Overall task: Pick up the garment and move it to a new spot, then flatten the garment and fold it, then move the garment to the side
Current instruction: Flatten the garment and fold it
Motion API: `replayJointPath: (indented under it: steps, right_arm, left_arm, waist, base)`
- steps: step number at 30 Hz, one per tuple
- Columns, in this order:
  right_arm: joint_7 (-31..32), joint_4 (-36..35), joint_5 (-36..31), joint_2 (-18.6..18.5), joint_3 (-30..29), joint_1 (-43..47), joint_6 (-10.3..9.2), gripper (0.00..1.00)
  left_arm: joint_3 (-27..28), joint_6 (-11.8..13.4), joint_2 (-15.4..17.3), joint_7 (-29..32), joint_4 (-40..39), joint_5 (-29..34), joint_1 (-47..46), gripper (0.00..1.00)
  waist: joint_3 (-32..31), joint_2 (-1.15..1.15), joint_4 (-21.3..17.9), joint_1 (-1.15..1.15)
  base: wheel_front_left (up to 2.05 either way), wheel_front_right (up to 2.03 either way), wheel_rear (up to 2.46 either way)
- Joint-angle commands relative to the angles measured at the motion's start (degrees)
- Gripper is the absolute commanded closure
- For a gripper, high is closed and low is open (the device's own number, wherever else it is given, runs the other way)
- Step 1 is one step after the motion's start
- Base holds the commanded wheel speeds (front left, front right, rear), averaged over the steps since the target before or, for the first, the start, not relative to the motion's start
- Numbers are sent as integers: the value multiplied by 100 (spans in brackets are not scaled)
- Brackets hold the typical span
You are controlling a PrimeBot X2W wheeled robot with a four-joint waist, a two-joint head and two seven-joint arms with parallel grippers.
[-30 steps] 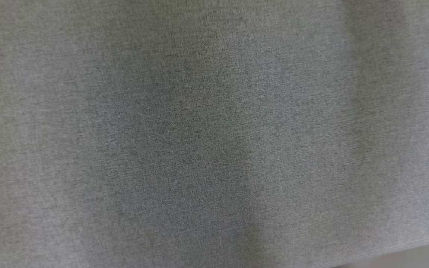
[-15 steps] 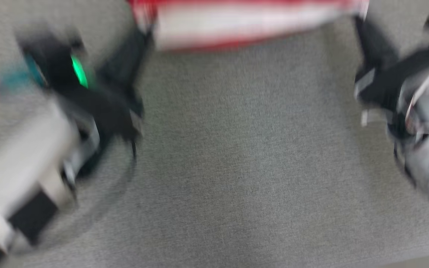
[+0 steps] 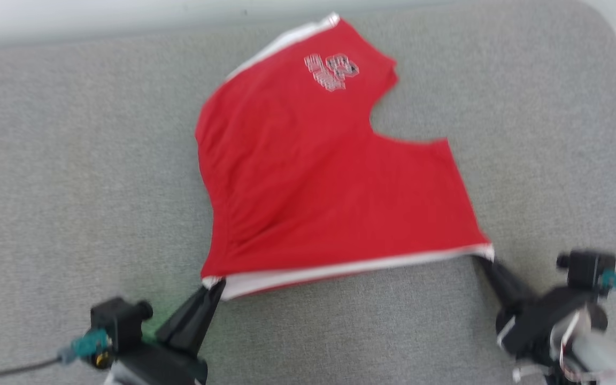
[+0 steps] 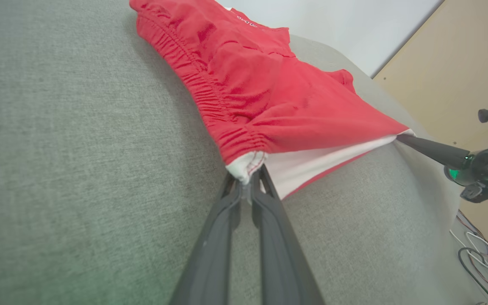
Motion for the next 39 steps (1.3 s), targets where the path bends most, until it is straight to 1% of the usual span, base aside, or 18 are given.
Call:
replayJointPath:
  steps: [1,5,7,9,12,16,18,20,22,26,29,31,32,35,39]
  right_arm:
    - [12,-62,33,-7,-54,194,-13,100]
    - [144,-387,25,66,-212,851,-13,100]
    - [226,-584,41,110,-323,1178,-13,100]
    - [336,-802,-16,148,-410,1475,-13,100]
    - [490,-1131,-53,221,-690,1897,-14,100]
    - [790,-1669,-159,358,-1113,2325,-14,100]
    - [926,-1931,-124,499,-1387,2416,-14,100]
    - [1034,-2115,-289,506,-1717,2406,-14,100]
    - [1191,-2279,-443,569,-1996,2298,-14,100]
    - [1609,-2490,-880,646,-2412,1854,-14,100]
    - [1940,-2433,-1126,732,-2626,1336,-14,100]
    - [2144,-2331,-1272,803,-2661,916,-13,100]
    - [2144,-2331,-1272,803,-2661,916,-13,100]
    - [2387,-2032,-1451,858,-2626,235,-14,100]
    - [2608,-1302,-1660,977,-2411,-777,-14,100]
  left_arm:
    - [103,32,-28,-18,33,103,206,100]
    - [600,70,-189,-18,-92,360,818,100]
    - [771,63,-150,-18,-132,539,1133,100]
    - [972,109,-101,-19,-233,683,1374,100]
    - [1268,165,0,-19,-388,839,1743,100]
    - [1424,185,-34,-19,-555,1033,2020,100]
    - [1402,164,-130,-19,-606,1120,2051,100]
    - [1373,102,-232,-19,-683,1265,1978,100]
    - [1384,51,-363,-19,-761,1354,1873,100]
    - [1403,-49,-506,-19,-863,1623,1578,100]
    - [1449,-114,-538,-19,-848,1736,1210,100]
    - [1532,-158,-616,-19,-788,1620,945,100]
    - [1532,-158,-616,-19,-788,1620,945,100]
    - [1599,-188,-581,-19,-544,1611,451,100]
    - [1356,-191,-586,28,-9,1375,-337,100]
  waist:
    - [-204,2,69,2]
    - [-370,2,66,2]
    - [-449,2,85,2]
    - [-507,2,112,2]
    - [-570,2,152,2]
    - [-596,2,214,2]
    - [-606,2,233,2]
    - [-627,2,266,2]
    - [-647,2,299,2]
    - [-646,2,358,2]
    - [-585,2,436,2]
    - [-512,2,490,2]
    - [-512,2,490,2]
    - [-340,2,573,2]
    - [-68,2,632,2]
  base:
    - [0,0,0]
    - [0,0,0]
    - [0,0,0]
    - [0,0,0]
    - [0,0,0]
    - [0,0,0]
    - [0,0,0]
    - [0,0,0]
    - [0,0,0]
    - [0,0,0]
    - [0,0,0]
    - [0,0,0]
    - [0,0,0]
    - [0,0,0]
    - [0,0,0]
